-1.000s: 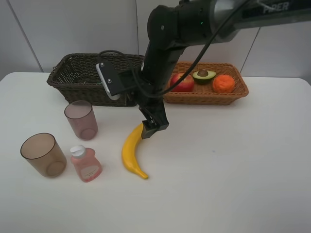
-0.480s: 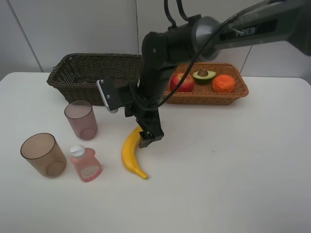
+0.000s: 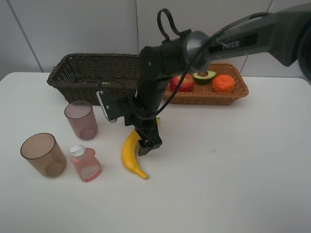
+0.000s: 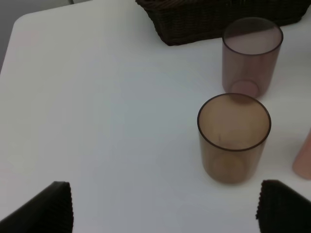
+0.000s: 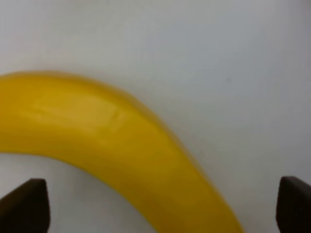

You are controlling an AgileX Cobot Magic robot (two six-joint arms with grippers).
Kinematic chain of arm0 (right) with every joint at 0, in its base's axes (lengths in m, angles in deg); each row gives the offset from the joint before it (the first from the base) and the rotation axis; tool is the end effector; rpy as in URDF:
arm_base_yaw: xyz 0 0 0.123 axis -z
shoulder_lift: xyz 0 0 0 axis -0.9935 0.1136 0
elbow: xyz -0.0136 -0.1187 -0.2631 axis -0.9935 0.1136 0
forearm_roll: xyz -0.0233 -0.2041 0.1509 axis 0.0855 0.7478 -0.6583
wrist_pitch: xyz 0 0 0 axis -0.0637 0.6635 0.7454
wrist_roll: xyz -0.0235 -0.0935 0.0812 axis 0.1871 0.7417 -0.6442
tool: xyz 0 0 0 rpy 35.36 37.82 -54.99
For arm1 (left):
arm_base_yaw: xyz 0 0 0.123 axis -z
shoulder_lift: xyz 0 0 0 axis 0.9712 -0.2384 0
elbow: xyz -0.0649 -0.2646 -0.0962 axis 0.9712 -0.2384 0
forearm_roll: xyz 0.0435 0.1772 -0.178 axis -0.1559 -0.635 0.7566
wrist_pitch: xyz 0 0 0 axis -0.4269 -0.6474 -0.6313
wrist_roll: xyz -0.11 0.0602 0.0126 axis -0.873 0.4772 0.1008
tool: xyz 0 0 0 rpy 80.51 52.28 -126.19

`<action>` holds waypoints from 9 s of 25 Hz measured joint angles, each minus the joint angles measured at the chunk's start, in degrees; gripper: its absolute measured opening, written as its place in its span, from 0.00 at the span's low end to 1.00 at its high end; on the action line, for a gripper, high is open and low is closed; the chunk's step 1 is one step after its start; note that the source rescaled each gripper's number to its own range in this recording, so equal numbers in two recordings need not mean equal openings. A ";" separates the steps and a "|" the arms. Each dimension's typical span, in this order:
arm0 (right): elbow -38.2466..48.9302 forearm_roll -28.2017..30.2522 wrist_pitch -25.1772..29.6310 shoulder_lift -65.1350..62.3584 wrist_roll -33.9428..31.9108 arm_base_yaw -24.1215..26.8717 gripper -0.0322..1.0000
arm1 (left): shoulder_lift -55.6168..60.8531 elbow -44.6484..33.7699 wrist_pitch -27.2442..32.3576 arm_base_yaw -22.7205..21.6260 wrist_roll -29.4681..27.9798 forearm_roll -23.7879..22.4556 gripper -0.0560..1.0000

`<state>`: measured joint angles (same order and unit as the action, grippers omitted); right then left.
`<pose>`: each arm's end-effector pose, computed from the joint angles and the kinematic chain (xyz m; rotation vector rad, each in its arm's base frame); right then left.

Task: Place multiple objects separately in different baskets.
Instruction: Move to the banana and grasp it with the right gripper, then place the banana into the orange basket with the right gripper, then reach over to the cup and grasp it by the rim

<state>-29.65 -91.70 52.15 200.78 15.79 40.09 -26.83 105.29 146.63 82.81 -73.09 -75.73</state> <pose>0.3215 0.3250 0.0867 -2.5114 1.4668 0.0874 0.0305 -0.0020 0.2354 0.1906 2.1301 -0.0127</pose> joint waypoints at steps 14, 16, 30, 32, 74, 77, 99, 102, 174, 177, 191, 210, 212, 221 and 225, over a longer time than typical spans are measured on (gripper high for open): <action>0.00 0.05 -0.43 0.00 0.00 0.00 0.96 | 0.00 0.00 0.00 0.00 0.00 0.00 1.00; 0.00 0.05 -0.43 0.00 0.00 0.00 0.96 | 0.00 0.00 0.00 0.00 0.00 0.00 1.00; -0.04 0.05 -0.71 1.93 0.00 0.00 0.96 | 0.00 0.00 0.00 0.00 0.00 0.00 1.00; -0.04 0.05 -0.78 2.23 0.00 0.00 0.96 | 0.00 0.00 0.00 0.00 0.00 0.00 1.00; -10.29 7.01 22.73 2.35 -0.33 0.23 0.03 | 0.00 0.00 0.00 0.00 0.00 0.00 1.00; -12.81 6.96 22.80 2.09 -1.95 0.90 0.03 | 0.00 0.00 0.00 0.00 0.00 0.00 1.00; -14.00 7.47 23.07 -6.73 -4.72 21.67 0.03 | 0.00 0.00 0.00 0.00 0.00 0.00 1.00; -15.25 7.40 23.20 -6.73 -4.78 25.05 0.03 | 0.00 0.00 0.00 0.00 0.00 0.00 1.00; -19.16 1.15 -3.47 1.79 -7.52 32.77 0.52 | 0.00 0.00 0.00 0.00 0.00 0.00 1.00; -19.16 1.15 -3.47 1.79 -8.48 32.77 0.69 | 0.00 0.00 0.00 0.00 0.00 0.00 1.00; -19.16 1.26 -2.18 1.79 -12.19 32.77 0.76 | 0.00 0.00 0.00 0.00 0.00 0.00 1.00; -19.22 -0.26 1.75 -0.13 -13.29 32.77 0.69 | 0.00 0.00 0.00 0.00 0.00 0.00 1.00; -19.22 -0.31 2.24 -0.40 -14.00 32.77 0.71 | 0.00 0.00 0.00 0.00 0.00 0.00 1.00; -19.22 -0.31 6.45 -1.99 -17.42 32.77 0.85 | 0.00 0.00 0.00 0.00 0.00 0.00 1.00; -19.22 -0.31 7.73 -3.35 -18.17 32.77 0.85 | 0.00 0.00 0.00 0.00 0.00 0.00 1.00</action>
<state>-48.86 -92.01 59.88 197.42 -2.39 72.86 -26.83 105.29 146.63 82.81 -73.09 -75.73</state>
